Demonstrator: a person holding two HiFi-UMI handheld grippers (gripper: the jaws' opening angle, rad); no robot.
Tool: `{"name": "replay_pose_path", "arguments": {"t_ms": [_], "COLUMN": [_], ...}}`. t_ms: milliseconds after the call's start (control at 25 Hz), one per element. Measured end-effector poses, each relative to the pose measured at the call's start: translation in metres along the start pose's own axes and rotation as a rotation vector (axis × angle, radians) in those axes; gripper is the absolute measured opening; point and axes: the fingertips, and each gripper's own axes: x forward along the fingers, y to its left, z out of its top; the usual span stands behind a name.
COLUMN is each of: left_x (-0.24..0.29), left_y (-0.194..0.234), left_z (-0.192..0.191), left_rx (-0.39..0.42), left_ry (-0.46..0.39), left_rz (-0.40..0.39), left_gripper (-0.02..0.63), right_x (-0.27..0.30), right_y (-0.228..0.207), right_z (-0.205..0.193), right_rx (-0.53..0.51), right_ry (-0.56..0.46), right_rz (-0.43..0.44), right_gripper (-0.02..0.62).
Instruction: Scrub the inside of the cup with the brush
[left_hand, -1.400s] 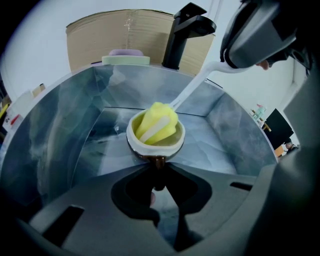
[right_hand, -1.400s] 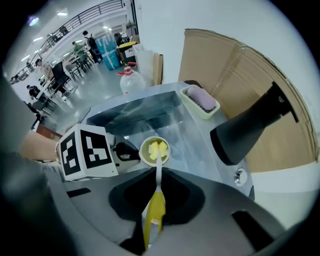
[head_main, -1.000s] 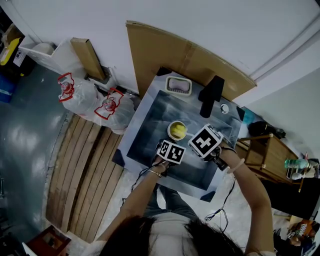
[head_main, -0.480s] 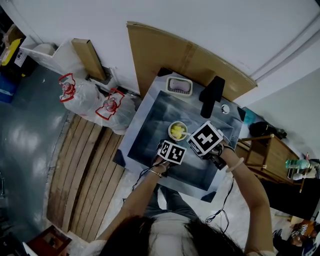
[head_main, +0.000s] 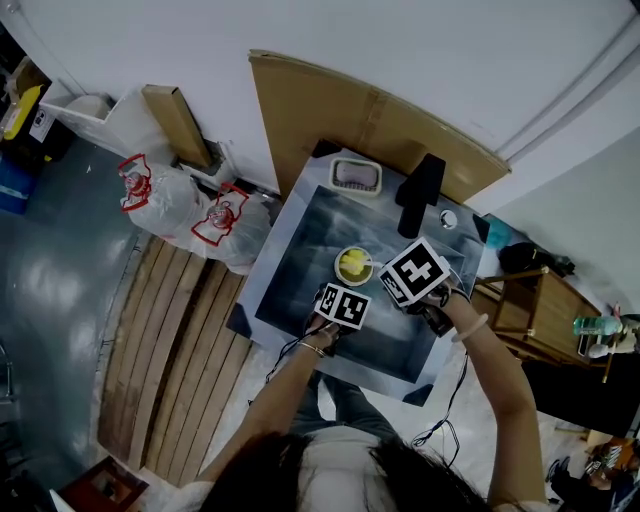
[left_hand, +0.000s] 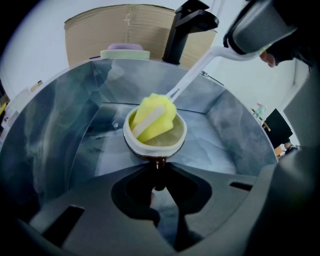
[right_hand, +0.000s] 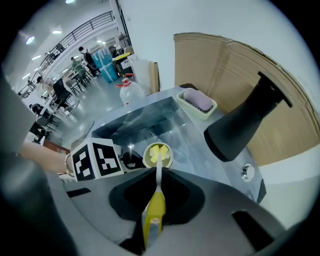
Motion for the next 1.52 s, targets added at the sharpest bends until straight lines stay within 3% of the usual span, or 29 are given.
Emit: {"name": "replay_pose_path", "arguments": {"t_ms": [1080, 1520], "left_x": [0.002, -0.014], "left_y": [0.003, 0.002], "left_z": [0.004, 0.000], "left_rx": [-0.017, -0.001], "left_ry": [-0.014, 0.048], "left_rz": [0.071, 0.066], "left_gripper": [0.064, 0.080], "right_x": [-0.017, -0.039], "right_y": [-0.008, -0.009], "right_z": [-0.038, -0.048], "right_rx": [0.124, 0.123], "right_ry": [-0.131, -0.234], "right_rz": [0.014, -0.004], "right_gripper": [0.049, 0.049]}}
